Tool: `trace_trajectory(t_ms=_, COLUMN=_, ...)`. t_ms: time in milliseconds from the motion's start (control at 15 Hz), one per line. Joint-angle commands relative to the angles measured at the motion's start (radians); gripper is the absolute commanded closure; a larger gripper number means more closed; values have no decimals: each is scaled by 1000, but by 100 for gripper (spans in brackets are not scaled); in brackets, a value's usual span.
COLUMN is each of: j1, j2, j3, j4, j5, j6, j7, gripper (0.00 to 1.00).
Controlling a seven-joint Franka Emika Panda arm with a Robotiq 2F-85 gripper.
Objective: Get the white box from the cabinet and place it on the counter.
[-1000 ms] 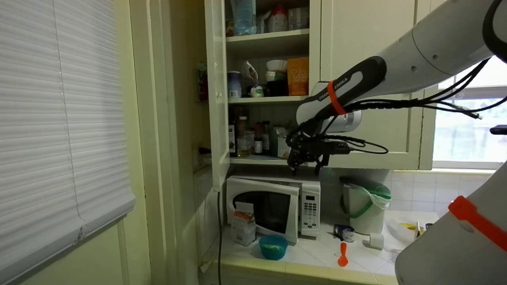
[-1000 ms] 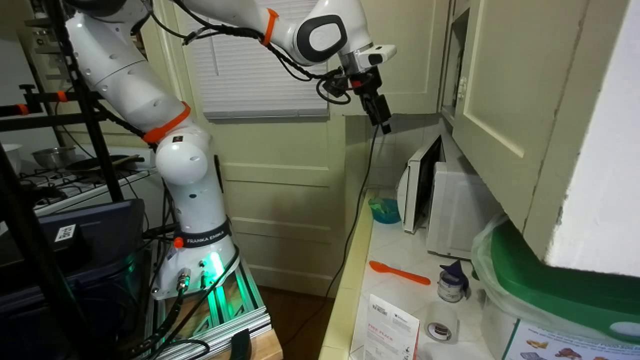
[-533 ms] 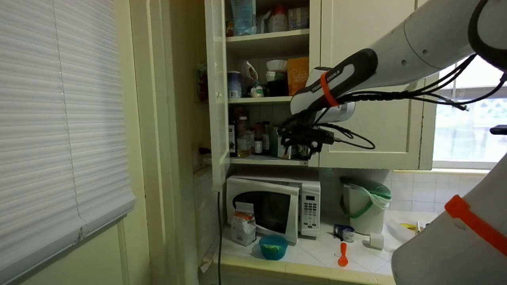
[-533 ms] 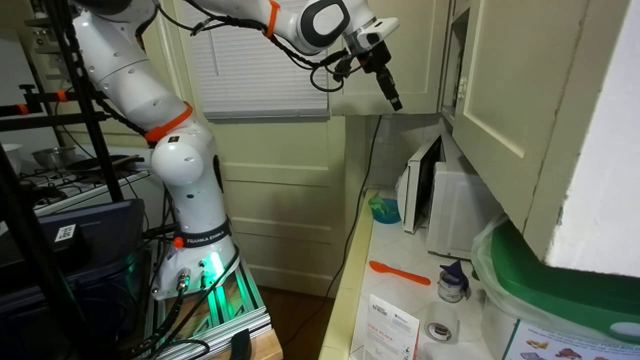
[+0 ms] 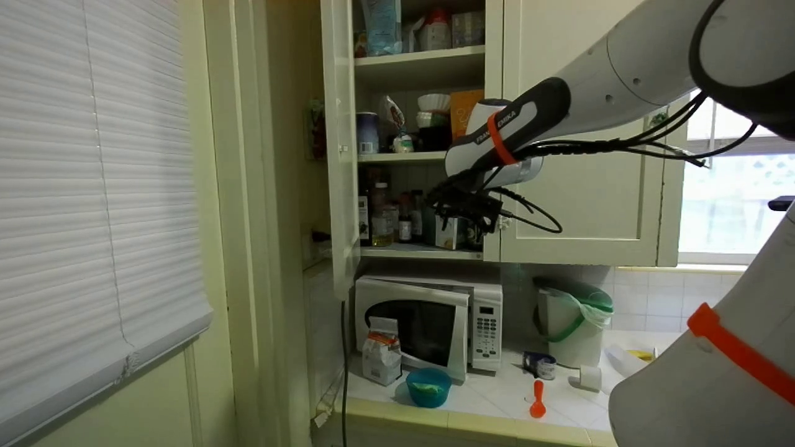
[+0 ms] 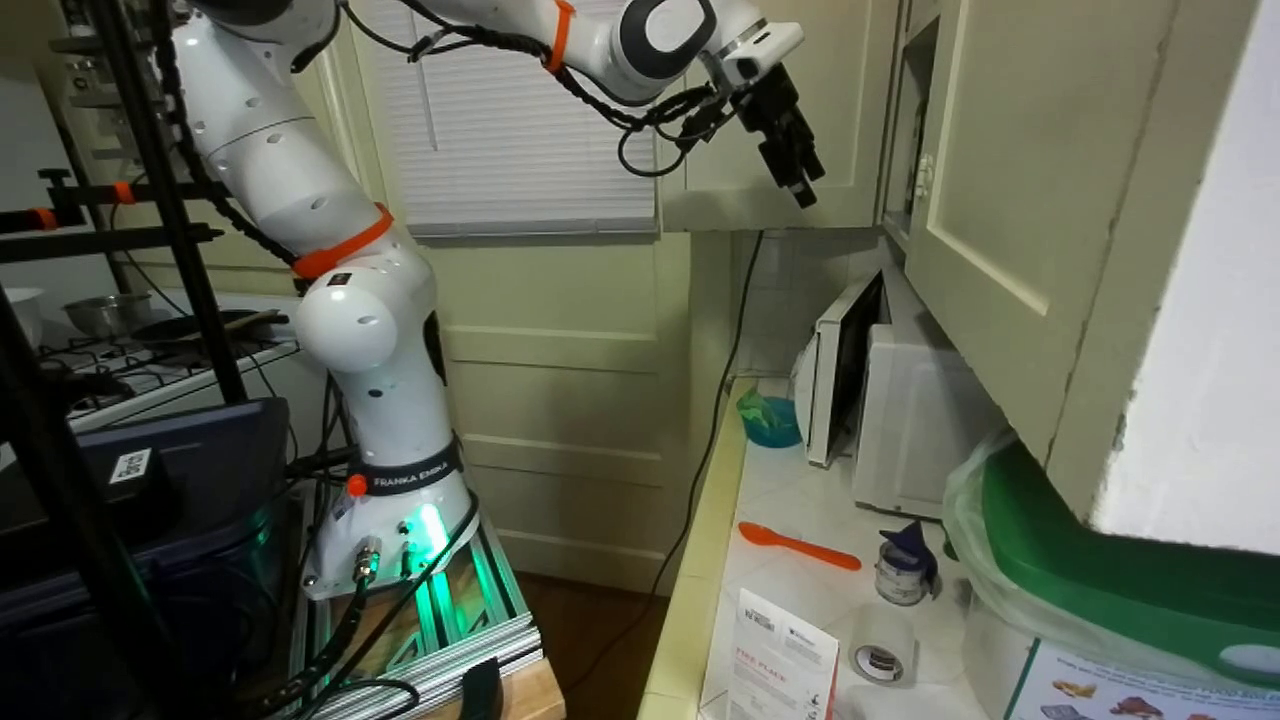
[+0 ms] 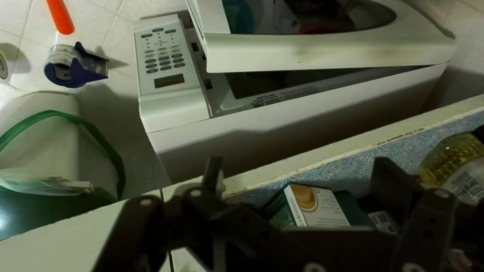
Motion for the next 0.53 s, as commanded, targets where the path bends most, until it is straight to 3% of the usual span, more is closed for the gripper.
trace_trajectory(t_ms=0, j1=20, j2=1, j3=-20, j4=3, j5=-10, j6=-3, j7=5, gripper=0)
trace_trajectory(t_ms=67, j1=37, j2=-8, j3=-30, j4=-6, j5=12, j6=-8, j7=-19, gripper=0)
trace_trajectory(t_ms=467, j1=12, j2=70, j3=-12, j4=77, j5=50, j6=42, j7=242, gripper=0)
